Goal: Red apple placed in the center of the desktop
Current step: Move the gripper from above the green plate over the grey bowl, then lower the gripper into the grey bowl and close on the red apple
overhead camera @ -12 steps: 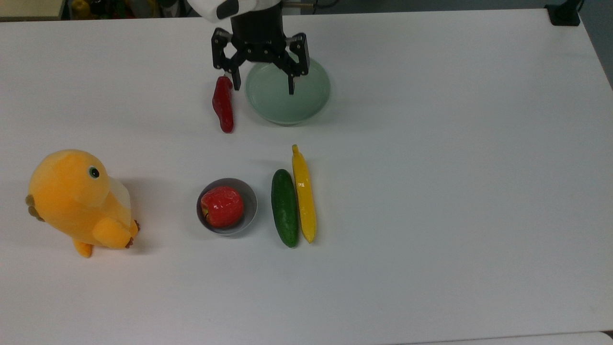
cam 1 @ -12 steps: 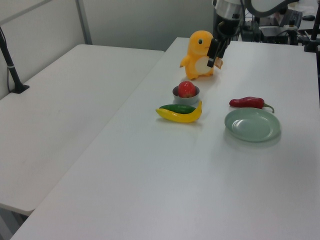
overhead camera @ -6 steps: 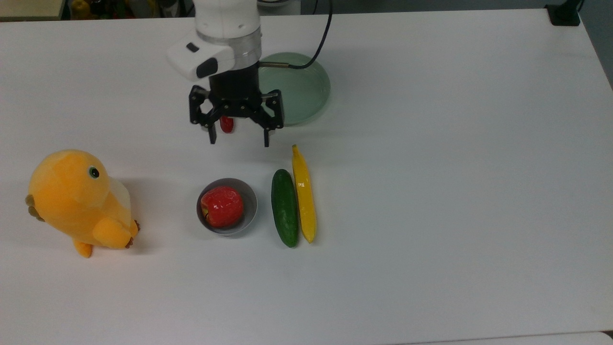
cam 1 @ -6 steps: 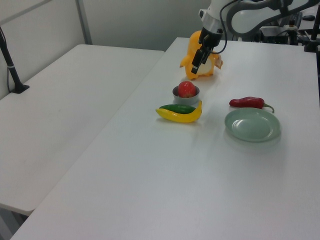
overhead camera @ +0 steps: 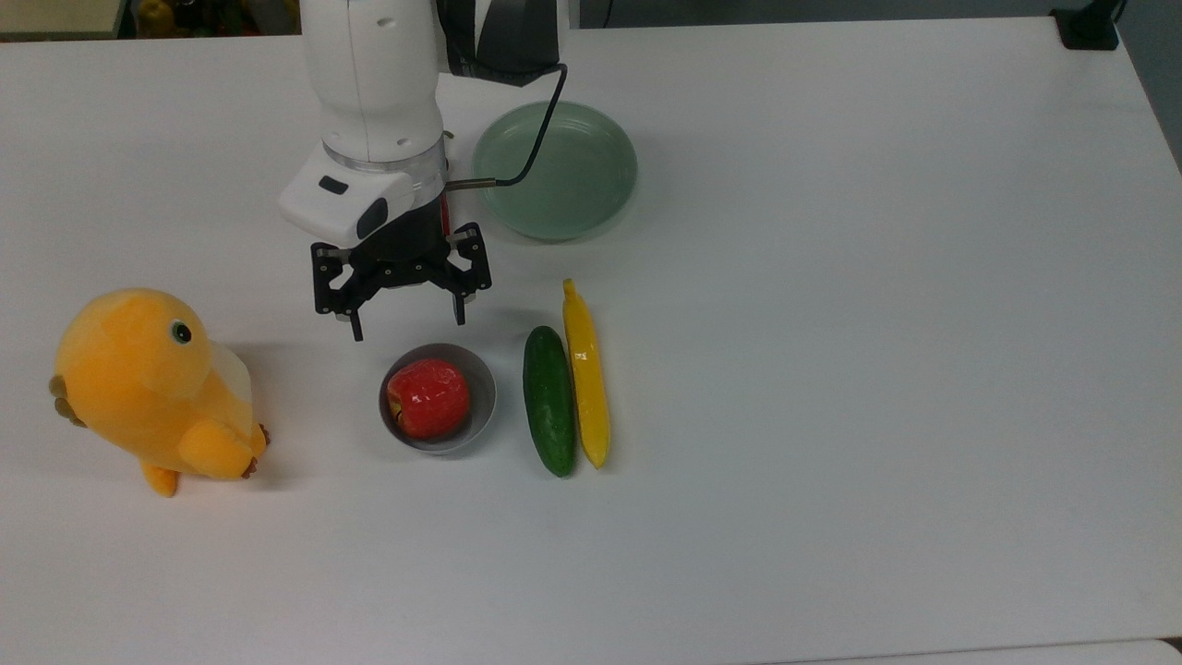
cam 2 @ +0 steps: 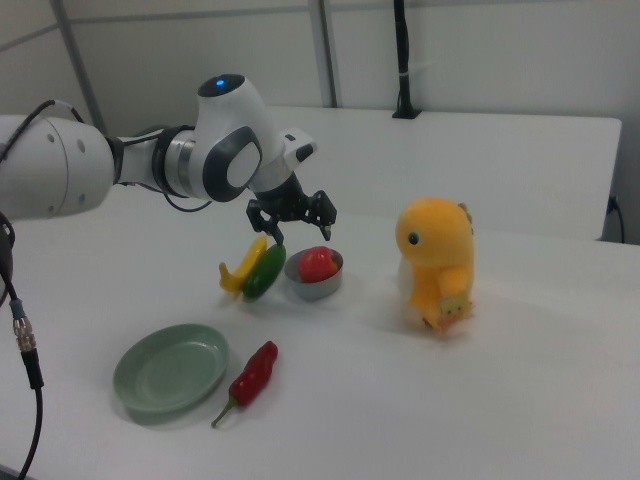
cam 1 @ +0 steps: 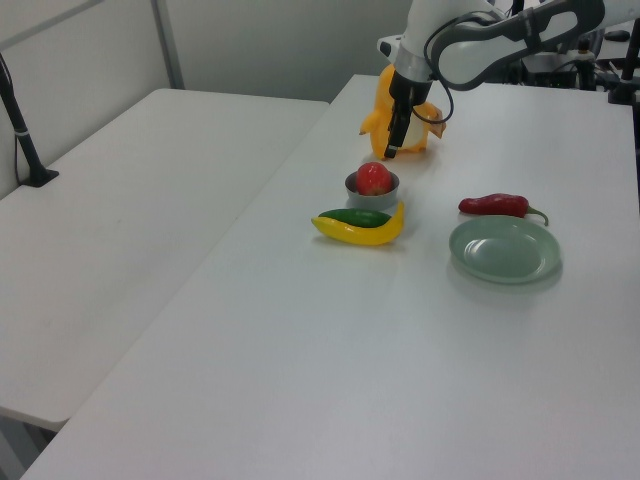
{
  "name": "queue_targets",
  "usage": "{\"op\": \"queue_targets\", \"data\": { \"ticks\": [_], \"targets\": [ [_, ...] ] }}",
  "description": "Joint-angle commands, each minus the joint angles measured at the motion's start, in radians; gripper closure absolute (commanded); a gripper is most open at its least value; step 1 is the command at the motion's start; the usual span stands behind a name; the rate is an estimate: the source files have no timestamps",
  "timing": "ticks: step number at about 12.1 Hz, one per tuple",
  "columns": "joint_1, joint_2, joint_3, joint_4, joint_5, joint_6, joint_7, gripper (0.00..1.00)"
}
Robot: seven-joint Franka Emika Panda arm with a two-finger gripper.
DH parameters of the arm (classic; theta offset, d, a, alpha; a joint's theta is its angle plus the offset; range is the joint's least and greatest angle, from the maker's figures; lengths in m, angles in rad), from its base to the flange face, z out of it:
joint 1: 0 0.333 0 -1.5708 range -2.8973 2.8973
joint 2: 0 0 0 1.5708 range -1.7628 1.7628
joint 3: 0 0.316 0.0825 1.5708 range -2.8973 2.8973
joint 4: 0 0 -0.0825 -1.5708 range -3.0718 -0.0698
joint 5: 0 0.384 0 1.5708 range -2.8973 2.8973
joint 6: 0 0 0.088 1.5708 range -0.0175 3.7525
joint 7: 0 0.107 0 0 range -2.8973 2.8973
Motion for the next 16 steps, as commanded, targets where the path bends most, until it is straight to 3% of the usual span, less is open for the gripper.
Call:
{"op": "queue_targets", "data": {
  "ticks": [1,4,8,12,14,16],
  "targets": [
    [0.005,0.075,-0.003,0.071,-0.050,0.016,-0.033,0.00],
    [0.013,0.140,0.002,0.102,-0.119,0.016,-0.029,0.00],
    [0.011,0.184,0.007,0.140,-0.125,0.016,-0.029,0.00],
    [0.011,0.209,0.011,0.148,-0.180,0.016,-0.032,0.03],
    [0.011,0.209,0.020,0.147,-0.203,0.016,-0.025,0.54],
    [0.011,0.209,0.020,0.145,-0.203,0.016,-0.023,0.69]
  ]
}}
